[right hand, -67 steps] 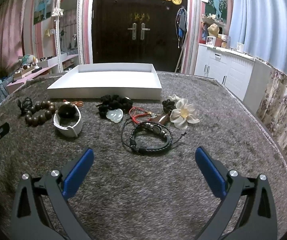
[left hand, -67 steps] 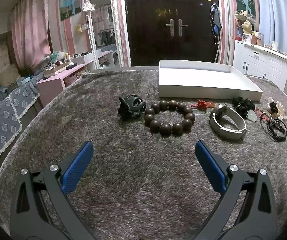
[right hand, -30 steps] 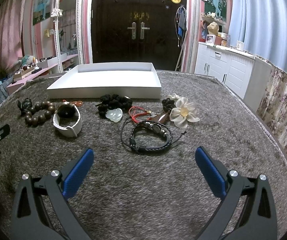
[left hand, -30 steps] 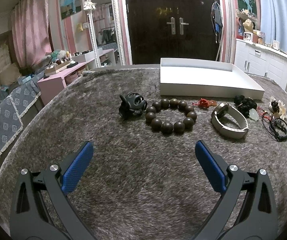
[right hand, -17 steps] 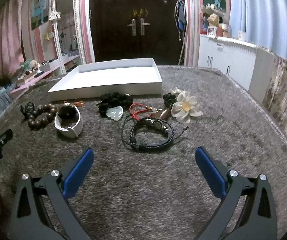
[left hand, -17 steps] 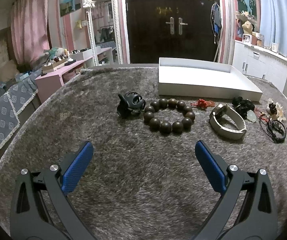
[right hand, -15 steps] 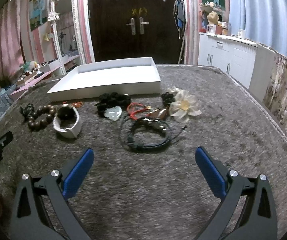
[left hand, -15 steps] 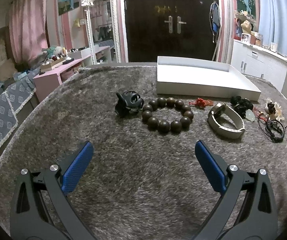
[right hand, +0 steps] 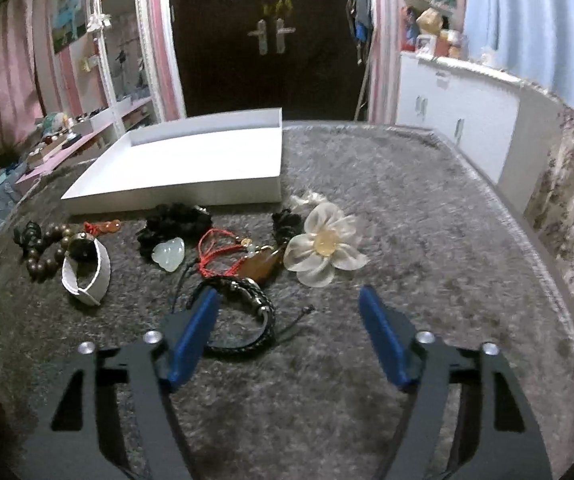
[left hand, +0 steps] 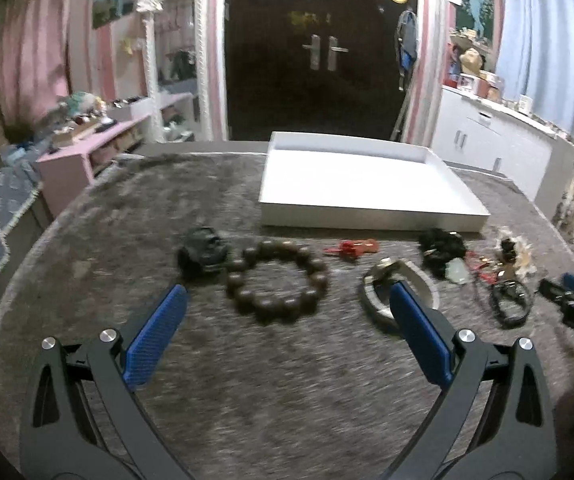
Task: Organize jewelry
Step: 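Grasp the silver-strap watch with the left tool while the right tool grasps the black braided bracelet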
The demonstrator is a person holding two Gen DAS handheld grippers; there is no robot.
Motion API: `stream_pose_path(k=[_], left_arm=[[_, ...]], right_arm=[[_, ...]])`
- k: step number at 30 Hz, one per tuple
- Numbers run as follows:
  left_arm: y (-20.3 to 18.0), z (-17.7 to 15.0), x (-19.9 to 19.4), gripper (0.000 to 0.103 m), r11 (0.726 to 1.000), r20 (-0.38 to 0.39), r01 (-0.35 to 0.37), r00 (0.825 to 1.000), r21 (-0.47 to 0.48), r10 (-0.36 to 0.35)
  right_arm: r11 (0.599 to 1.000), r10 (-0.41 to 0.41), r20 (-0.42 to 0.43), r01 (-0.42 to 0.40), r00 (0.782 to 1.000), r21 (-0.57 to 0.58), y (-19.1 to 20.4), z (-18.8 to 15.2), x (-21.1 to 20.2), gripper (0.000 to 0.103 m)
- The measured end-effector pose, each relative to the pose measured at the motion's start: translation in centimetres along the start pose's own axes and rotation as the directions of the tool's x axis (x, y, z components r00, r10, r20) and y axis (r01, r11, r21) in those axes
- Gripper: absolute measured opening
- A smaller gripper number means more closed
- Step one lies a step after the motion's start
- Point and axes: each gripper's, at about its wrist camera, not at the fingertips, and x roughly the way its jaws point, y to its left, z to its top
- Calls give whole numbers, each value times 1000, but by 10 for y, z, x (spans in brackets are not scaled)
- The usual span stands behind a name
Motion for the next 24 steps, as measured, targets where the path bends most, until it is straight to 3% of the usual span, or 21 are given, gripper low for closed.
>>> stream_pose_path(k=[5, 9, 14, 18, 24], left_arm=[[-23, 2, 21, 100, 999, -45, 8, 999, 51, -6], [-35, -4, 39, 93, 997, -94, 11, 996, 76, -4], [-43, -4, 56, 87, 996, -142, 26, 990, 86, -14], [-51, -2, 67, 83, 994, -159, 20, 987, 109, -2], [-59, -3, 90, 58, 992, -214, -3, 976, 125, 30]], right_arm=[[999, 34, -73, -36, 997, -24, 1, -1, 27, 53], [999, 24, -123, -29, 992, -38, 4, -5, 41, 35], [998, 31, -123, -38, 992, -50, 8, -5, 45, 18], [997, 34, -114, -41, 993, -58, 9, -7, 43, 15], [997, 73, -116, -76, 991, -22, 3, -7, 43, 15]])
